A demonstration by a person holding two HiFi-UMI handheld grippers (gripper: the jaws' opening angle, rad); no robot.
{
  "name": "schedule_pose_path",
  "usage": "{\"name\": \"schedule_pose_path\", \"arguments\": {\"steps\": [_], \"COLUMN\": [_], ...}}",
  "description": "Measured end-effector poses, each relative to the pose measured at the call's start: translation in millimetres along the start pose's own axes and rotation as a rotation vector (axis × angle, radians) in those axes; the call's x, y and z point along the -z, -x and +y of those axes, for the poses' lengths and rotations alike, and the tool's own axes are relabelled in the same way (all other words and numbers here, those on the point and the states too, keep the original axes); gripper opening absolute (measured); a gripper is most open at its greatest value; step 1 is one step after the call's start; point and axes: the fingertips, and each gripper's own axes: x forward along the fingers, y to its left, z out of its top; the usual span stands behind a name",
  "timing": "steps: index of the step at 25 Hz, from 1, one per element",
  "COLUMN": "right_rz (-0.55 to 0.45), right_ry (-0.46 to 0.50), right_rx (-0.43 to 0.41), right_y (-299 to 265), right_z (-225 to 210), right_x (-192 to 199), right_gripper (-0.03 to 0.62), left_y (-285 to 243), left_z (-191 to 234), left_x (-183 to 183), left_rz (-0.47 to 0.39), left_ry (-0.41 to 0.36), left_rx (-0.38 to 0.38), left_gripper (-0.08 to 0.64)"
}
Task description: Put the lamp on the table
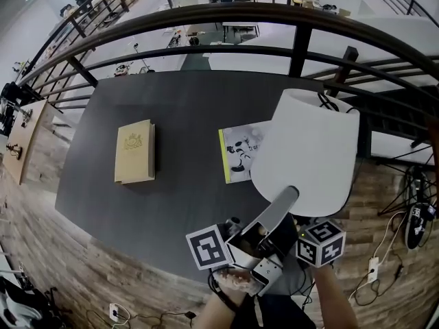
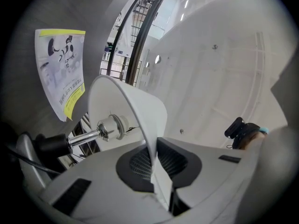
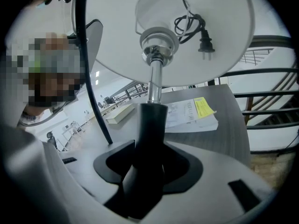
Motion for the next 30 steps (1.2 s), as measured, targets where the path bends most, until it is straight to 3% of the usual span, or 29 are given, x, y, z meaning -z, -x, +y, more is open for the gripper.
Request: {"name": "schedule_pose_path", "arguments": {"steps": [25,30], "right_rz": [-0.008,-0.02], "right_ry": [0.012,0.03], "right_rx": [-0.023,0.002], "right_y": [-8.3,-7.3], "right_z": [-5.9,-6.6], "right_x": [7.9,9.5], "right_gripper": [0.189,0.224], "left_y": [9.3,15.7], "left_z": [8.8,5.8], "left_x": [-7.3,-6.4], "left_rz": [-0.05,-0.054], "left_ry": [0.01,-0.008], "left_rx": [0.044,0.058], "left_gripper": [0.034,0.034]}}
